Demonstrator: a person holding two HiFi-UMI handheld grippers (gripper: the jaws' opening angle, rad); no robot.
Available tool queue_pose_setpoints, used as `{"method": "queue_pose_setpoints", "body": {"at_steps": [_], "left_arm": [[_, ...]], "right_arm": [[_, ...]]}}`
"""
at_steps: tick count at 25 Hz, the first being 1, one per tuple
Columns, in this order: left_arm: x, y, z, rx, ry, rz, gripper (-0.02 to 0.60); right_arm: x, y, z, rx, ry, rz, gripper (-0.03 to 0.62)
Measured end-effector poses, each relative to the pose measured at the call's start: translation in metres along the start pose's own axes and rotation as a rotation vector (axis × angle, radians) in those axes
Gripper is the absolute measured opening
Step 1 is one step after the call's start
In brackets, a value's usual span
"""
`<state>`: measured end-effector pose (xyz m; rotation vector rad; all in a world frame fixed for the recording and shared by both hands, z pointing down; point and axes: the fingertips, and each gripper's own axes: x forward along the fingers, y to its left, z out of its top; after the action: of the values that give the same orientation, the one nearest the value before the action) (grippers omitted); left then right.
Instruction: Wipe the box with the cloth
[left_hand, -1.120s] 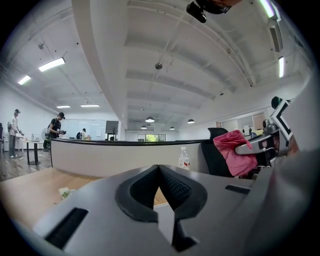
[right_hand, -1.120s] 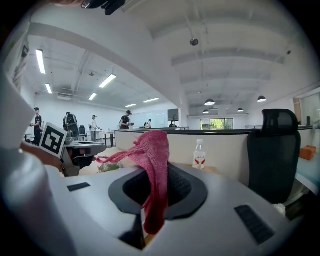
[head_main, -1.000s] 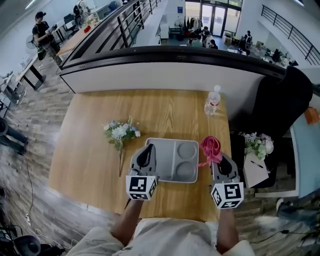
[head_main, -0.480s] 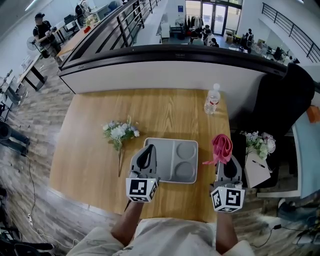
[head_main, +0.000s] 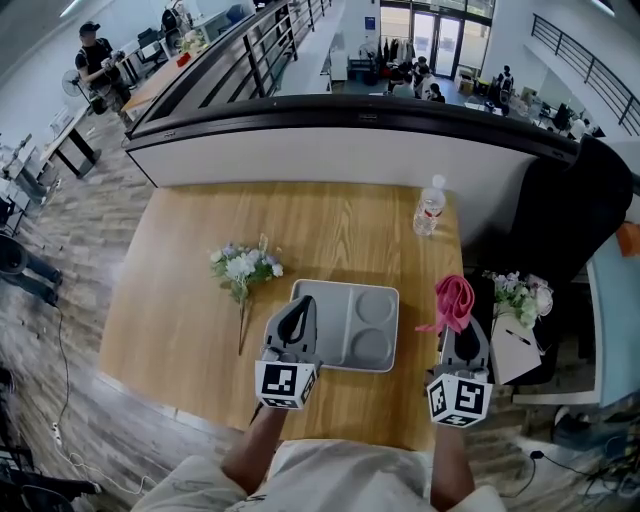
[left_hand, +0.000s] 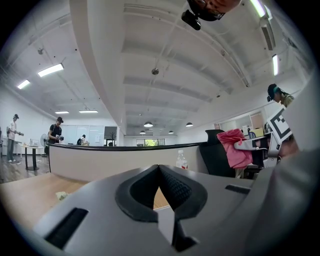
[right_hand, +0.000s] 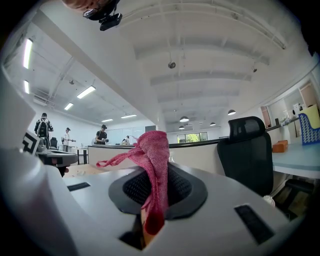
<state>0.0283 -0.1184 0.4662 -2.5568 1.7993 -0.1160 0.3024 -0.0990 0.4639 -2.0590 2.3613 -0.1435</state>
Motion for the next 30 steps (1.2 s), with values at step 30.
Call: {"method": "queue_pose_setpoints", "body": {"at_steps": [30], "left_arm": [[-0.0007, -0.0006, 0.0045, 0.002, -0.013, -0.001, 0.014]], "right_arm": [[-0.0042, -0.0001, 0.0031, -0.017, -0.003, 0.009, 0.067]]}}
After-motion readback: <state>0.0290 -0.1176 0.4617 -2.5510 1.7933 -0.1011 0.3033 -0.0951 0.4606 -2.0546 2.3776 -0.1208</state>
